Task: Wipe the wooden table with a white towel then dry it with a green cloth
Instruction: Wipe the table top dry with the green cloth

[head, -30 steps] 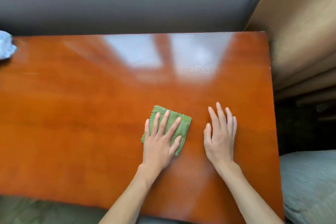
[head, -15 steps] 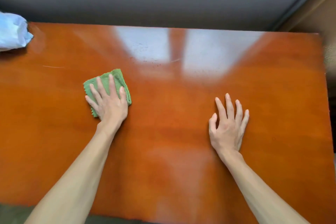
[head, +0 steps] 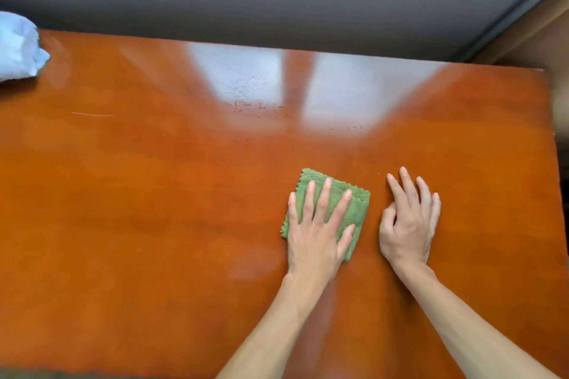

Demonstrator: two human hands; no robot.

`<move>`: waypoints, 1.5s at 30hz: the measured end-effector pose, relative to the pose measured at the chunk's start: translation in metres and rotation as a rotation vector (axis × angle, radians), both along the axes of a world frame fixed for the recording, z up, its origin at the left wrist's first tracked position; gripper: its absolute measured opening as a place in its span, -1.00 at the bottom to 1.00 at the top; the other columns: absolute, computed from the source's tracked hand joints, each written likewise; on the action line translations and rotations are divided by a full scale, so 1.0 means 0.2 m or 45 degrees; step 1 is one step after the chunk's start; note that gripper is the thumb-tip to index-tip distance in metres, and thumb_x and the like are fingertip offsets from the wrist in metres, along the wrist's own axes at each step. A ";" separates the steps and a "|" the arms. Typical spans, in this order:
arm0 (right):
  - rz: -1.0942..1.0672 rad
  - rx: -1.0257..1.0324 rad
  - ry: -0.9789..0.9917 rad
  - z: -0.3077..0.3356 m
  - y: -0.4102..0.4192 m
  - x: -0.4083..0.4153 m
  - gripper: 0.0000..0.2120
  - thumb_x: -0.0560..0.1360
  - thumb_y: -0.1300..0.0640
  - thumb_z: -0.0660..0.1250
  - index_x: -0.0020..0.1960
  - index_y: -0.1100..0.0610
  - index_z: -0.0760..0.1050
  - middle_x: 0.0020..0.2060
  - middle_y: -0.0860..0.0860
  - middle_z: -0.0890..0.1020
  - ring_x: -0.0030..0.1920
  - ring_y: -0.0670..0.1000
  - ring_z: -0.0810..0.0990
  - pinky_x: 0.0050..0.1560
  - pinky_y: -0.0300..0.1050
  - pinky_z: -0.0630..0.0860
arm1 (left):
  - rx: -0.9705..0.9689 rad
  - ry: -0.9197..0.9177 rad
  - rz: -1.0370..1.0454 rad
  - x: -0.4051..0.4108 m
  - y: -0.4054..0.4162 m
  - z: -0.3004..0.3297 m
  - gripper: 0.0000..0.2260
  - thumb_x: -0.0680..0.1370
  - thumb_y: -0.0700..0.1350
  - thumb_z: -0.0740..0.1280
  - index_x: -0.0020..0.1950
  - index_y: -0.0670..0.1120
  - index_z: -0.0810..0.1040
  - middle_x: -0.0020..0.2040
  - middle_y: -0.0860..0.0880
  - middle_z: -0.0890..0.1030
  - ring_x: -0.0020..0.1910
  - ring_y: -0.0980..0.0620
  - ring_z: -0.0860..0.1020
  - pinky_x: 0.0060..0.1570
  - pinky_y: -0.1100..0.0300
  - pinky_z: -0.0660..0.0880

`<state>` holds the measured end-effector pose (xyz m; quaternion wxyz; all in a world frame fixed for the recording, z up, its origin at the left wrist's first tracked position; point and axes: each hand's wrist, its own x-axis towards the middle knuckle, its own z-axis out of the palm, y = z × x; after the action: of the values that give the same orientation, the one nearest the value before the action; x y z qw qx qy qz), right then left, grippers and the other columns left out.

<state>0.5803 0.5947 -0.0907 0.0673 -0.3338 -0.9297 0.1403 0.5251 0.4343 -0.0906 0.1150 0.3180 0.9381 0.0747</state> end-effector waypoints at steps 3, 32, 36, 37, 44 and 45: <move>0.001 -0.006 0.008 0.01 0.00 0.00 -0.49 0.53 0.14 0.10 0.47 0.04 0.40 0.52 0.00 0.35 0.55 0.11 0.21 0.58 0.19 -0.03 | -0.033 -0.022 0.168 -0.14 -0.29 0.00 -0.46 0.63 0.20 0.07 0.61 0.11 0.20 0.62 -0.09 0.16 0.59 -0.19 0.12 0.48 -0.31 0.10; -0.049 0.090 -0.174 -0.04 -0.03 0.00 -0.47 0.59 0.03 -0.02 0.54 0.05 0.24 0.55 0.10 0.26 0.54 0.19 0.16 0.55 0.17 -0.11 | -0.109 -0.018 0.095 -0.39 -0.76 0.02 -0.46 0.63 0.24 -0.02 0.61 0.17 0.09 0.63 -0.07 0.11 0.60 -0.17 0.07 0.50 -0.31 0.08; -0.209 0.097 -0.021 -0.01 -0.34 -0.12 -0.48 0.58 0.06 0.02 0.53 0.09 0.23 0.55 0.11 0.25 0.55 0.21 0.13 0.54 0.25 -0.03 | -0.144 -0.025 0.298 -0.67 -1.28 0.02 -0.46 0.62 0.24 0.00 0.60 0.18 0.12 0.63 -0.07 0.12 0.60 -0.17 0.09 0.51 -0.28 0.00; -0.152 0.082 0.031 0.02 -0.48 -0.19 -0.47 0.56 0.08 0.05 0.51 0.14 0.26 0.54 0.13 0.27 0.54 0.22 0.16 0.52 0.24 -0.01 | -0.152 -0.035 0.349 -0.76 -1.41 0.03 -0.46 0.62 0.25 -0.01 0.60 0.18 0.11 0.64 -0.07 0.09 0.60 -0.17 0.06 0.52 -0.27 -0.02; 0.236 -0.085 0.120 0.00 -1.37 -0.77 -0.48 0.55 0.08 0.12 0.51 0.10 0.32 0.53 0.10 0.31 0.51 0.21 0.24 0.51 0.23 0.06 | -0.233 -0.054 0.636 -1.25 -2.20 0.05 -0.46 0.66 0.25 -0.13 0.63 0.19 -0.09 0.65 -0.05 -0.09 0.62 -0.15 -0.12 0.54 -0.23 -0.15; 0.237 -0.066 0.083 -0.01 -1.45 -0.83 -0.48 0.56 0.07 0.12 0.52 0.06 0.31 0.55 0.07 0.29 0.52 0.19 0.23 0.52 0.24 0.04 | -0.229 -0.049 0.708 -1.30 -2.27 0.06 -0.47 0.67 0.24 -0.12 0.63 0.19 -0.09 0.66 -0.06 -0.09 0.62 -0.16 -0.12 0.54 -0.23 -0.15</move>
<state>0.4147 0.3056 -0.0921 0.0757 -0.2427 -0.9501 0.1806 0.2658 -0.0205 -0.0795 0.1355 0.0357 0.9898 0.0258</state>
